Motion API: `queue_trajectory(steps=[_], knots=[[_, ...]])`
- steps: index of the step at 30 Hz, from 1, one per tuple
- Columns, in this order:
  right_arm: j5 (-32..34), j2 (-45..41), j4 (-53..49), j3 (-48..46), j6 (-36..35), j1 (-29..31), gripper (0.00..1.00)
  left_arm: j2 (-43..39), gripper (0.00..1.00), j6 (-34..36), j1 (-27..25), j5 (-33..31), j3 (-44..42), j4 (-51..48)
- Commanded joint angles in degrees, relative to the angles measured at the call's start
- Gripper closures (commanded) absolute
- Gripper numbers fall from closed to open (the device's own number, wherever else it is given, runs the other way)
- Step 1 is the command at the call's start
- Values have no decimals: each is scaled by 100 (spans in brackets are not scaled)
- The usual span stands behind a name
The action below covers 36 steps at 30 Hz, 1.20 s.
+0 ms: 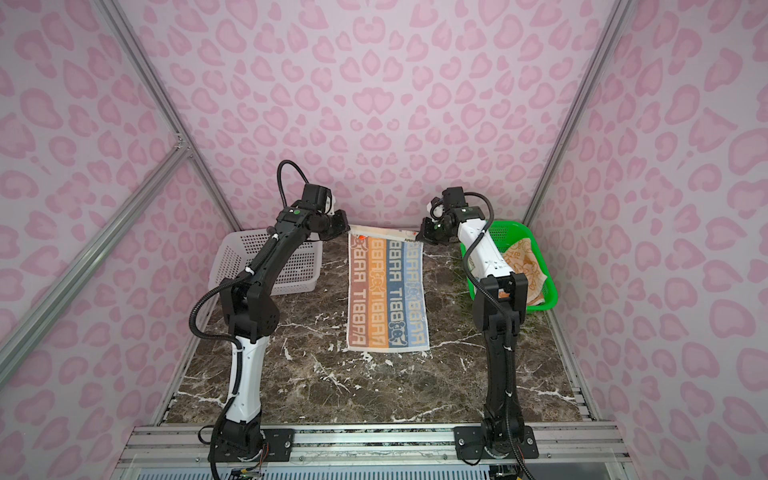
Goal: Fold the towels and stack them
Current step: 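Lower the hanging towel flat onto the table with both grippers, then fold the towel's far edge toward the robot with both grippers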
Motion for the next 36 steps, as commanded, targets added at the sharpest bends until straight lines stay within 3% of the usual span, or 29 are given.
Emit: queue_trajectory(steps=[1,9,17,29,33,36], knots=[[108,297,-470,350,-91,-36,100,128,98,-40,44,-20,94,-40],[79,-19,-105,-765,-181,102,100,-235,97,177,-26,-39,-1046,149],[172,-897,120,-1970,-151,171,100,-738,97,382,-90,-105,-1436,8],[567,-2756,811,-5127,-50,488,100,-3094,97,-201,-658,-287,-5268,867],[656,-3214,1223,-6302,126,731,100,-3543,97,-409,-968,-415,-6472,1073],[676,-3269,1586,-7057,284,874,100,-3637,97,-516,-1185,-442,-6914,1206]])
